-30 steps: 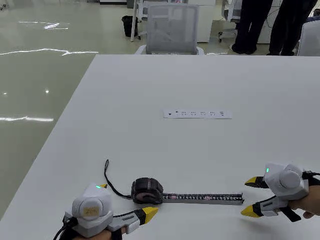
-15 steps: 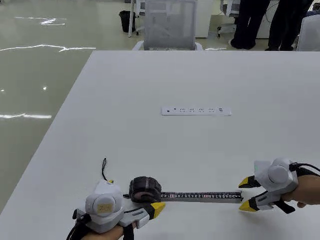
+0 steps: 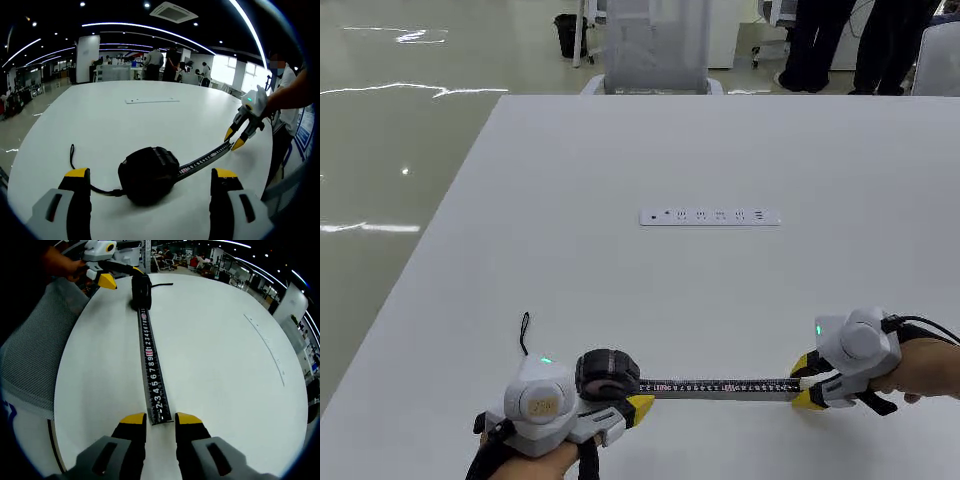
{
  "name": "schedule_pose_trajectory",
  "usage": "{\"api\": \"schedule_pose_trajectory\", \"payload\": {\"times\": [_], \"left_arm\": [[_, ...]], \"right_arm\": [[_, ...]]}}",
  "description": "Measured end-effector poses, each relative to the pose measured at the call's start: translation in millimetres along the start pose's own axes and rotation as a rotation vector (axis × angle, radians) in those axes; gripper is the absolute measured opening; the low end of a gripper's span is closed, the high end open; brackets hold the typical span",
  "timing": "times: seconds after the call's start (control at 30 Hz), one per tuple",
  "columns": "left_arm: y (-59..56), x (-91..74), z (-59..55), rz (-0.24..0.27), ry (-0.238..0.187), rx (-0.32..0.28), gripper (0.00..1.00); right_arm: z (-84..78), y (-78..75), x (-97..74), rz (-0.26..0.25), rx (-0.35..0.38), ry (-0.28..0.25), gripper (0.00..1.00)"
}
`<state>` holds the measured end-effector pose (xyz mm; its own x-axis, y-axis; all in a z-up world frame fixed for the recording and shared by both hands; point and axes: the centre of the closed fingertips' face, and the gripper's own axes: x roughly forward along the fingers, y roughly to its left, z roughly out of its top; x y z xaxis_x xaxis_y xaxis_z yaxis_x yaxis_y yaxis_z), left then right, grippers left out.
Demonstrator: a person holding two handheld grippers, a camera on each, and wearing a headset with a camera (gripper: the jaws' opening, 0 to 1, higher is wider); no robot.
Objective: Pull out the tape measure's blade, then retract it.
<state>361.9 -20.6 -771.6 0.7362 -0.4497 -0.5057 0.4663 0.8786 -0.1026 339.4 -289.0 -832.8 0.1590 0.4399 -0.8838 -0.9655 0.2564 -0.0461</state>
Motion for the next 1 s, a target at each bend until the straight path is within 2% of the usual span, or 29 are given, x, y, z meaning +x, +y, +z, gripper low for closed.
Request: {"api": "schedule_pose_trajectory", "payload": {"times": [0.23,0.43,0.53,0.63,0.8,1.0], "left_arm": [[0.1,5.2,-1.6,0.02,0.005,-0.02,0.99],[1.1,10.8,-5.9,0.041,0.018,-0.069,0.99],[1.3,11.3,-7.0,0.048,0.021,-0.076,0.99],[2.7,11.9,-7.3,0.058,0.02,-0.072,0.99],[6.8,14.6,-4.6,0.078,0.012,-0.076,0.99],[10.4,19.3,0.9,0.118,-0.007,-0.084,0.99]], "right_arm": [[1.0,-1.7,0.1,0.009,-0.002,0.019,0.2],[0.4,-1.2,0.5,0.008,0.023,0.029,0.16],[-0.4,0.4,0.9,0.014,-0.003,0.036,0.16],[-0.1,-0.3,1.4,0.021,0.006,0.046,0.15],[-1.4,-0.9,2.3,0.035,0.027,0.062,0.15],[-1.7,-1.3,3.3,0.051,0.015,0.097,0.14]]}}
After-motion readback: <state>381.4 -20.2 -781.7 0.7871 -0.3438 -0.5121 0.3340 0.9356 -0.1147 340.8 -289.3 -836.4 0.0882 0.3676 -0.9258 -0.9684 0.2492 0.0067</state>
